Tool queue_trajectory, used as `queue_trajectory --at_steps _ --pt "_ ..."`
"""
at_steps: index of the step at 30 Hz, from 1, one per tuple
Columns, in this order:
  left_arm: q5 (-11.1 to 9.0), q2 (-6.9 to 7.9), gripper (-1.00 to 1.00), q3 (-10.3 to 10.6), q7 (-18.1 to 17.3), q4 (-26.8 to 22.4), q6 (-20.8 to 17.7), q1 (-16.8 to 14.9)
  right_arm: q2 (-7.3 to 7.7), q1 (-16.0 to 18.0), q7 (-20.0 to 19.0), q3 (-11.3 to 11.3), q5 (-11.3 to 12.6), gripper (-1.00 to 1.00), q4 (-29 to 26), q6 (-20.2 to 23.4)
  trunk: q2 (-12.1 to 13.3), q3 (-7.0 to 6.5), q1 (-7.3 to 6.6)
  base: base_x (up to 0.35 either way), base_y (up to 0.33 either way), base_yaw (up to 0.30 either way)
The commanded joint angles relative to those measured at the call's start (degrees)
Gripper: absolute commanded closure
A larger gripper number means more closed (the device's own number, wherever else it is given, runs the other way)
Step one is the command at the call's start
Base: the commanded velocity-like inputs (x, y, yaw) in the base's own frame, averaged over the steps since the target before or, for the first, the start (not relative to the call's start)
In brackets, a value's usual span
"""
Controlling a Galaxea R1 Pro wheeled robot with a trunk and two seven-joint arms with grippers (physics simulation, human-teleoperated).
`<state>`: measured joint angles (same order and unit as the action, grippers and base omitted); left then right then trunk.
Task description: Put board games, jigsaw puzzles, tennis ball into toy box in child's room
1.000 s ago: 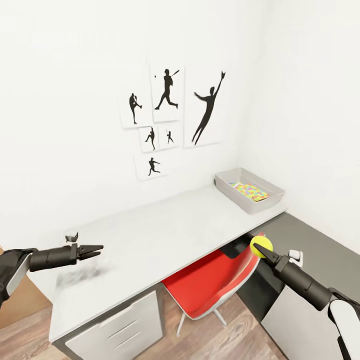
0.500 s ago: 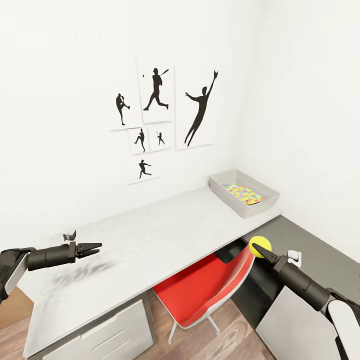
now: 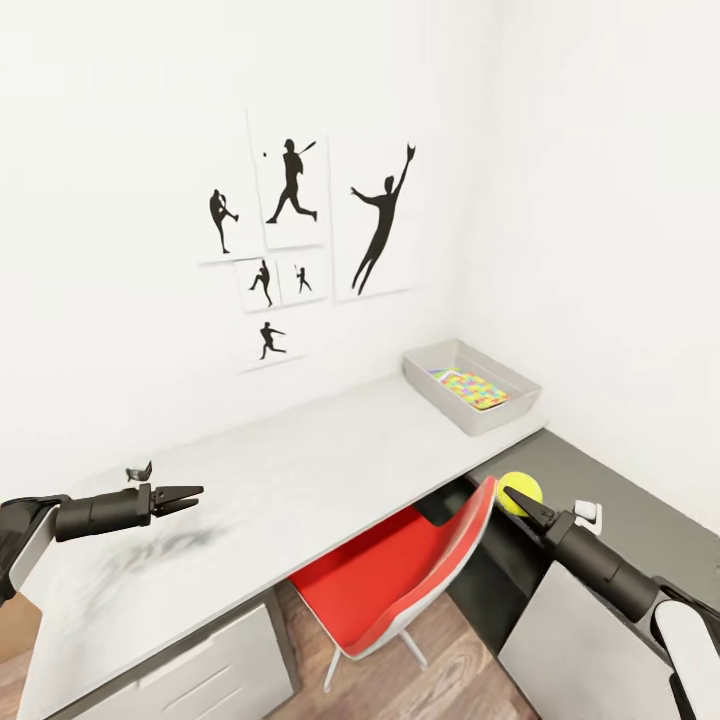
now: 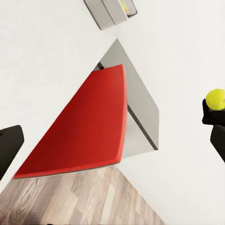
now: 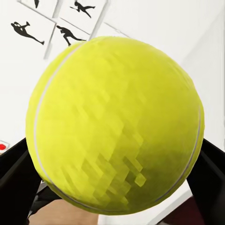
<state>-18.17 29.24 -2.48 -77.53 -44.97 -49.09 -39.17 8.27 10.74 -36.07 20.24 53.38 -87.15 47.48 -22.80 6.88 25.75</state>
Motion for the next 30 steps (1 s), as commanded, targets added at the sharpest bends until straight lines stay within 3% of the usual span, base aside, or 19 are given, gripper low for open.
queue_trajectory --at_steps 1,15,30 --pt "-0.17 0.02 -1.0 0.01 -0.09 0.0 -0.57 -0.03 -0.01 0.07 -0.14 0.06 0.05 1.0 0.02 0.33 -0.12 0.07 0.04 0.0 -0.01 -0.156" --pt "-0.08 -0.13 -1.0 0.0 -0.08 0.06 -0.43 -0.03 0.04 0.07 -0.18 0.11 -0.03 1.0 0.07 0.33 -0.12 -0.86 0.04 0.07 -0.071 -0.187" --pt "0.08 -0.24 -1.0 0.06 0.0 0.06 -0.22 -0.03 0.01 0.07 -0.14 0.14 -0.12 1.0 0.14 0.26 -0.12 -0.94 0.04 0.069 -0.036 -0.015"
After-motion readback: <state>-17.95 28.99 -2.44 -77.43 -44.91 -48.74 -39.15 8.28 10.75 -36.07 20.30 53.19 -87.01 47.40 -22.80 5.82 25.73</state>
